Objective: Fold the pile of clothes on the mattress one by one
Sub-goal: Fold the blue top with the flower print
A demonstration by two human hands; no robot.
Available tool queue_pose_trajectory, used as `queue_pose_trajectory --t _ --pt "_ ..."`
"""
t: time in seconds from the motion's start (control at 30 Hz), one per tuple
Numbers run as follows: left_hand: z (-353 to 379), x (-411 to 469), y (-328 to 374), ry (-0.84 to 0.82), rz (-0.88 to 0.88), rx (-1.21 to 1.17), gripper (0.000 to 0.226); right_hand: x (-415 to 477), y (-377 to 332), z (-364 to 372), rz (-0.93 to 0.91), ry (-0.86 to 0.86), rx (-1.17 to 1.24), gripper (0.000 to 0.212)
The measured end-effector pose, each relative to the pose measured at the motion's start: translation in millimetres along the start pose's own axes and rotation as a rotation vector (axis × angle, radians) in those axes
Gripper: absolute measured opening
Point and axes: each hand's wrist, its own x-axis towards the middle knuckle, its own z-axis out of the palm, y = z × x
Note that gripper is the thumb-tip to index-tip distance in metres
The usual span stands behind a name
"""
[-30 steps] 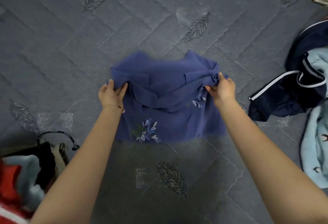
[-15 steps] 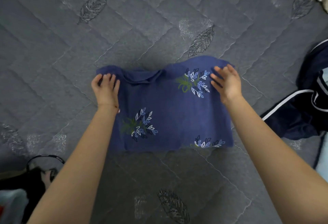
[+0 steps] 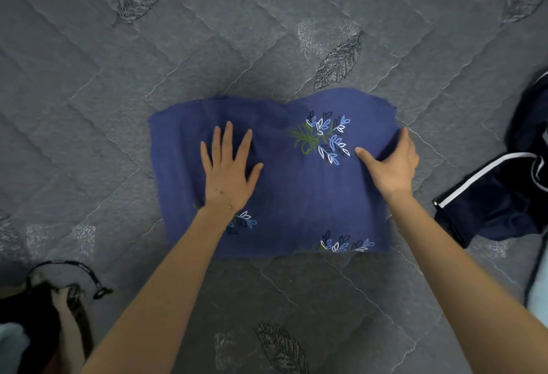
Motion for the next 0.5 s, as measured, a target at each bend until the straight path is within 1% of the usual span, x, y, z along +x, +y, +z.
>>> queue_pose_trajectory --t 0.03,0.07,0.13,0.2,0.27,0.3,0.33,0.37,0.4,0.43,0.5 --pt "1 -10 13 0.028 0.031 -0.021 0.064 2 1 -1 -0.016 -0.017 0.052 0.093" --pt "4 -22 28 0.046 0.076 -0.057 0.062 5 1 -1 -0.017 -0.045 0.153 0.086" --pt "15 -52 62 0.065 0.204 -0.143 0.053 8 -3 -2 0.058 -0.123 0.347 0.07" --pt "28 -81 96 0.039 0.35 -0.206 0.049 13 -6 -2 0.139 -0.18 0.406 0.065" --pt "42 -105 123 -0.04 0.445 -0.181 0.055 17 -8 -1 0.197 -0.213 0.424 0.064" --pt "47 -111 134 -0.098 0.448 -0.138 0.061 19 -9 -1 0.221 -0.23 0.435 0.061" --pt "51 -115 141 -0.147 0.419 -0.095 0.067 21 -11 -1 0.242 -0.264 0.445 0.053" --pt "54 -115 147 -0.181 0.37 -0.068 0.068 22 -12 -2 0.25 -0.317 0.447 0.04" --pt "55 -114 151 -0.192 0.325 -0.057 0.066 21 -14 -4 0.261 -0.376 0.448 0.027" --pt "55 -111 153 -0.18 0.291 -0.062 0.058 20 -17 -6 0.274 -0.429 0.45 0.021" --pt "54 -107 154 -0.069 0.264 -0.149 0.036 14 -24 -7 0.289 -0.473 0.449 0.021"
